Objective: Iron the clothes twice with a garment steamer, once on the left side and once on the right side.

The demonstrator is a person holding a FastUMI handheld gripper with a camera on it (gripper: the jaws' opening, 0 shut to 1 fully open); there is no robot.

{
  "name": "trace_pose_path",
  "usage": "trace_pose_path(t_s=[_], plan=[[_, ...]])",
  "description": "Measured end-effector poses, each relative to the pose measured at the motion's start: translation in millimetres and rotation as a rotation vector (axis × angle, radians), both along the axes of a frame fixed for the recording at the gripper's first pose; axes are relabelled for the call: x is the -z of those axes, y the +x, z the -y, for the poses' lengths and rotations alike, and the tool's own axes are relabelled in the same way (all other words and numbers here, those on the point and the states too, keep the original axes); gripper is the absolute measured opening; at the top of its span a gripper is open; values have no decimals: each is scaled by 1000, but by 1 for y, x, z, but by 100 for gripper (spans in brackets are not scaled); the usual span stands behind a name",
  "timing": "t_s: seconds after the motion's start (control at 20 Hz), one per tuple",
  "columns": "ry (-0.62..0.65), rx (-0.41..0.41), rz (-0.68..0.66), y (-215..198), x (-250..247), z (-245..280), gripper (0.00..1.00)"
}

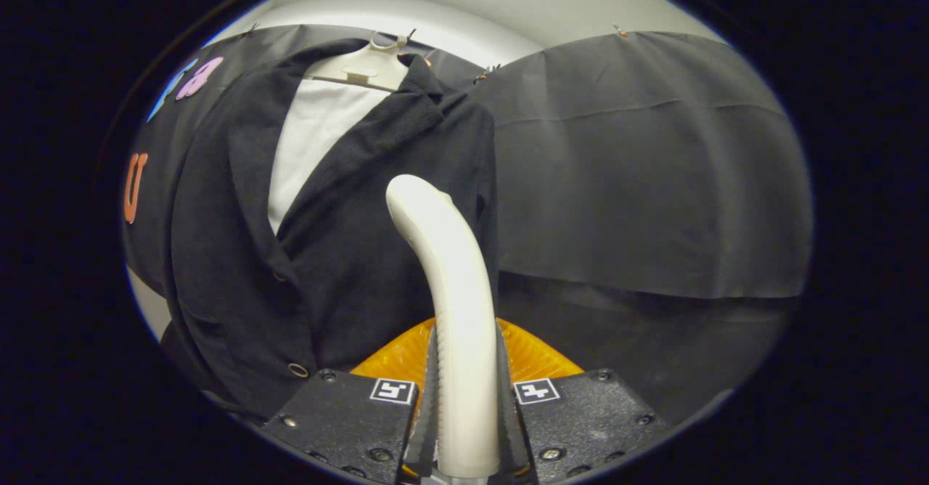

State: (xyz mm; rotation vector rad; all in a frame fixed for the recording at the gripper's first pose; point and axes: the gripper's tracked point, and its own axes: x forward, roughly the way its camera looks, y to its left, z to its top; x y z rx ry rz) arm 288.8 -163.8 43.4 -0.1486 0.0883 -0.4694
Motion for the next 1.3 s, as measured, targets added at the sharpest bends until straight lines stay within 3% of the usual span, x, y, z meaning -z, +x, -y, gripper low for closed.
trace_pose_path(t_s=[0.7, 1.3], plan=[[9, 17, -157, -22, 79, -8, 37], [-25, 6, -220, -21, 110, -9, 37]])
